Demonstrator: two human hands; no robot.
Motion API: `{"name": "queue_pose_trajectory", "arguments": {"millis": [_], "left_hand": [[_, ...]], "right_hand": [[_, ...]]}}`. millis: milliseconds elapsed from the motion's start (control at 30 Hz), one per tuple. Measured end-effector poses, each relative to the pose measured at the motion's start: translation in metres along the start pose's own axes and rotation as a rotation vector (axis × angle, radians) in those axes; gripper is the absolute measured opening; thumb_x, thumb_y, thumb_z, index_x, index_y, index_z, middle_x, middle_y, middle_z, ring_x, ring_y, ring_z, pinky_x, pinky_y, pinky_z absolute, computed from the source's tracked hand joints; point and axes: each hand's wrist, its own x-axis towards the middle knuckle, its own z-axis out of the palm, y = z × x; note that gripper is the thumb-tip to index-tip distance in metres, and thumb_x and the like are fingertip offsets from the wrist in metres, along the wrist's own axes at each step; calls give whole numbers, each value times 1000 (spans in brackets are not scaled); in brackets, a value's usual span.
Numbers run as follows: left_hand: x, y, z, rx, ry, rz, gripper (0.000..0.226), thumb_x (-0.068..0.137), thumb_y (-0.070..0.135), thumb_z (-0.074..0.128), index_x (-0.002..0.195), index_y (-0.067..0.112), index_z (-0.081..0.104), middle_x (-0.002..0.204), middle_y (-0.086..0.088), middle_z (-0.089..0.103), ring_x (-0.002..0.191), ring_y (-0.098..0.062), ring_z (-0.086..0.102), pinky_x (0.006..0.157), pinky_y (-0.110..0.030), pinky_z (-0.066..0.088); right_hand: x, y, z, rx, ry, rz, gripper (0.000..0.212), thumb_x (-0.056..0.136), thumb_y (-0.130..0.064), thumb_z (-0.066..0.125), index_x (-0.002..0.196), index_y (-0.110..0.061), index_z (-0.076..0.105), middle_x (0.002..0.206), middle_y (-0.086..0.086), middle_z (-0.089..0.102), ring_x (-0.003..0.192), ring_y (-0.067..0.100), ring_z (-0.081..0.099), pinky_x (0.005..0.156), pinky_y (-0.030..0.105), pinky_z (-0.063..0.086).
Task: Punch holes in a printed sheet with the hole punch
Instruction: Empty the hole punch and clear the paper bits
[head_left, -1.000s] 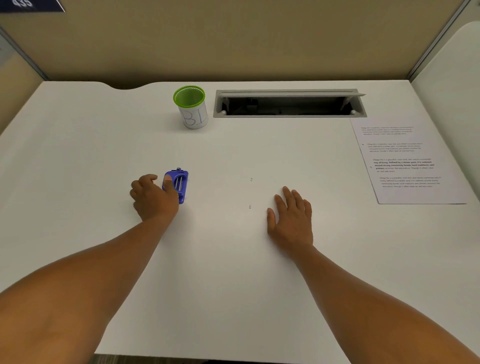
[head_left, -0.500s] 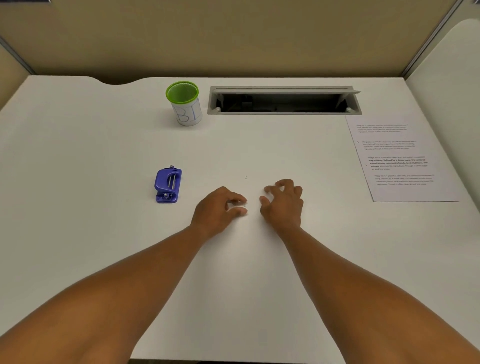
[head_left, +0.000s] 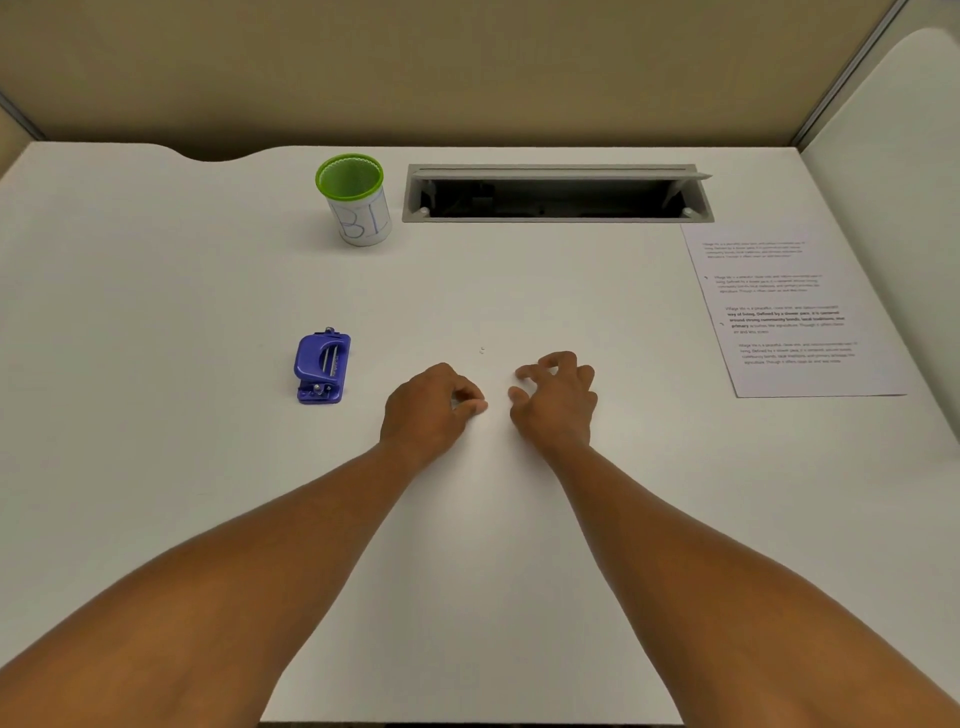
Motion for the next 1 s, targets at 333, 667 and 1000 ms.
{"name": "queue_pose_trajectory", "arguments": {"millis": [333, 667, 1000], "left_hand": [[2, 13, 7, 58, -38, -71, 14, 89, 19, 61, 78, 27, 60, 98, 5, 62, 82, -22, 64, 76, -35, 52], [12, 3, 7, -83, -94, -101, 21, 86, 12, 54, 79, 28, 66, 99, 6, 62, 84, -16, 63, 79, -37, 55], [16, -4, 9, -126, -98, -94, 26, 87, 18, 56, 68, 36, 57, 96, 9, 65, 83, -12, 63, 76, -31, 54]], "right_hand": [[18, -18, 0, 5, -79, -26, 30, 90, -27, 55, 118, -28, 64, 123, 0, 47, 116, 22, 38, 90, 34, 35], [44, -34, 5, 70, -128, -50, 26, 90, -33, 56, 114, -32, 65, 119, -2, 51, 118, 18, 41, 83, 34, 44], [56, -43, 5, 127, -98, -27, 15, 87, -19, 57, 90, -20, 71, 103, -2, 64, 101, 19, 59, 72, 33, 51]]}}
